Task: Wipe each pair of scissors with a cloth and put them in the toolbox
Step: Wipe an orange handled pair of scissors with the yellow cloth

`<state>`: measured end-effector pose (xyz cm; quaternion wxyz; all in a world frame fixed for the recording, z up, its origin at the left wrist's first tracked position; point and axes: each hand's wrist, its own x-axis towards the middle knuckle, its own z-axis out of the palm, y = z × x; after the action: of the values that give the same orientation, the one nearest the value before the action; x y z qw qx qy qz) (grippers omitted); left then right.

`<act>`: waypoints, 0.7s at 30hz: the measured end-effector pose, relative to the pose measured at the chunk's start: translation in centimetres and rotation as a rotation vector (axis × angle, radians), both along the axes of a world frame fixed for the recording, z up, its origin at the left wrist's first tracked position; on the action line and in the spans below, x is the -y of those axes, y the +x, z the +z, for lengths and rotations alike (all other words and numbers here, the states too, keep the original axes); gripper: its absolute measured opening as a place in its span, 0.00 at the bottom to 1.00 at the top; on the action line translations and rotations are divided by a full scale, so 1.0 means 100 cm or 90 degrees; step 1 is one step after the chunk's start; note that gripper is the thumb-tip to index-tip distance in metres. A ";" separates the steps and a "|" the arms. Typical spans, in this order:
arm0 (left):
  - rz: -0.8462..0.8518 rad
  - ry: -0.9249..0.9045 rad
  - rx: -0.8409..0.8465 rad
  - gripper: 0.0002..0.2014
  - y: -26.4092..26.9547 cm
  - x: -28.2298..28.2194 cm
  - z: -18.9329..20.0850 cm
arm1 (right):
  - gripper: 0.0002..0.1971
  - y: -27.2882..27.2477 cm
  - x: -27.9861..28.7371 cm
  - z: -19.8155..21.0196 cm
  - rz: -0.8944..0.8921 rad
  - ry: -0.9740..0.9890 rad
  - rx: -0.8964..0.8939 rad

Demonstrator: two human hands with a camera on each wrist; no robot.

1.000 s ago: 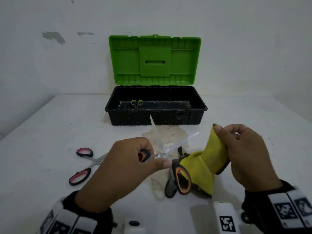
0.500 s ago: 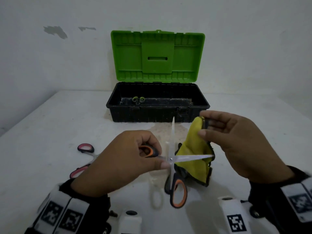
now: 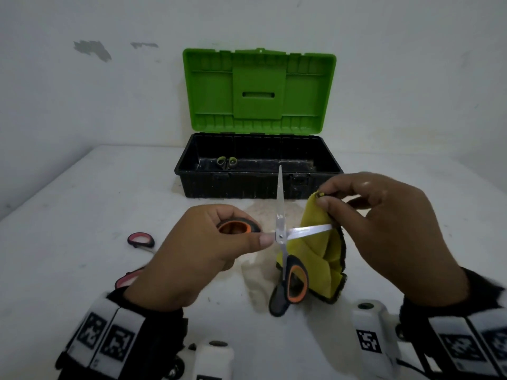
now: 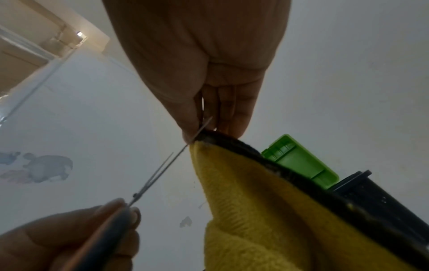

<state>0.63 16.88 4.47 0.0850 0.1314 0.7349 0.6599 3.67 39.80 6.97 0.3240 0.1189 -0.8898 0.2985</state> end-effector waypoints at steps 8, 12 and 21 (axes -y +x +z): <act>0.064 0.177 0.088 0.08 0.000 -0.013 -0.008 | 0.07 0.007 0.016 0.005 0.144 0.067 -0.012; 0.094 0.239 0.117 0.13 0.007 -0.024 -0.008 | 0.04 0.007 0.026 -0.001 0.165 0.060 -0.020; 0.206 0.062 -0.086 0.21 0.017 -0.035 -0.003 | 0.04 0.010 0.047 -0.026 0.110 0.049 -0.113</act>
<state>2.34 20.42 4.18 -0.0781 0.0593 0.7177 0.6894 4.71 35.12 4.39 0.3696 0.2333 -0.8549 0.2794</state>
